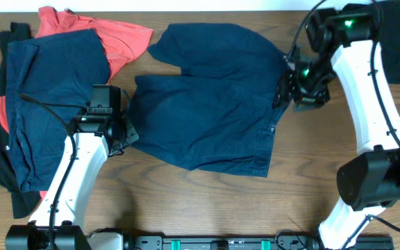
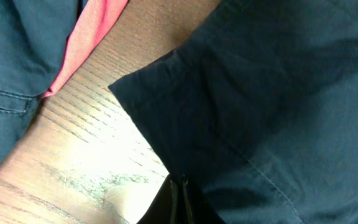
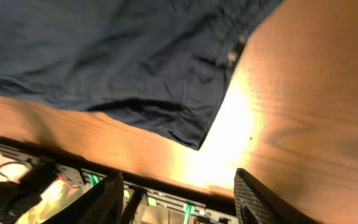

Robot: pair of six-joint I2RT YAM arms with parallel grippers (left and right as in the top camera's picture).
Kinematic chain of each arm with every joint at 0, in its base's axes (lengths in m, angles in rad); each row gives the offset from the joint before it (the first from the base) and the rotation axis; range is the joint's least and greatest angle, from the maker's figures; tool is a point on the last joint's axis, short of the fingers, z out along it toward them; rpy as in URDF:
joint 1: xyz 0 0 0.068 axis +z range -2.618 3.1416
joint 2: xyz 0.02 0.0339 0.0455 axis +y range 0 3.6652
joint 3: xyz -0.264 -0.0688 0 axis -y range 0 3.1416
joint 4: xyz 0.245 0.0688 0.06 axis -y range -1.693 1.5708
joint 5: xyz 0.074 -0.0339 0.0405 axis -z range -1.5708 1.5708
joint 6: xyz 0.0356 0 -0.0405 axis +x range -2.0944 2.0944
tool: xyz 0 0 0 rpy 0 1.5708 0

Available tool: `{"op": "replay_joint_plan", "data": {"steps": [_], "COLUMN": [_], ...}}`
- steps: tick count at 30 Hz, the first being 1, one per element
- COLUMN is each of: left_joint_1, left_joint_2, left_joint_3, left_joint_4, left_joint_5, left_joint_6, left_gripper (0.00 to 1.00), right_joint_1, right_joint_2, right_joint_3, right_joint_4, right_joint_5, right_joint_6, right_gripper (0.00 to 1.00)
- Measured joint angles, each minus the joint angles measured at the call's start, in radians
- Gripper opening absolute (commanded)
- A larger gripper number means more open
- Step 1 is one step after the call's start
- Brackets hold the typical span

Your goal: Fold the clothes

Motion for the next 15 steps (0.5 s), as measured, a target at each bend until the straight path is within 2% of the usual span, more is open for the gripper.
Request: {"op": "replay_joint_plan", "data": {"steps": [9, 15], "left_joint_1": [0.0, 0.0], "left_joint_2": [0.0, 0.0], "left_joint_3": [0.0, 0.0], "left_joint_4": [0.012, 0.012], "left_joint_5": [0.0, 0.0], "left_joint_6": [0.0, 0.0], "left_gripper": [0.06, 0.06], "right_joint_1": [0.094, 0.176], "right_joint_2": [-0.192, -0.28], "right_joint_3": [-0.485, -0.745], "right_joint_4": [0.318, 0.516], "right_joint_5": [0.021, 0.023], "right_joint_6": [0.079, 0.154], "right_gripper": [0.56, 0.48]}}
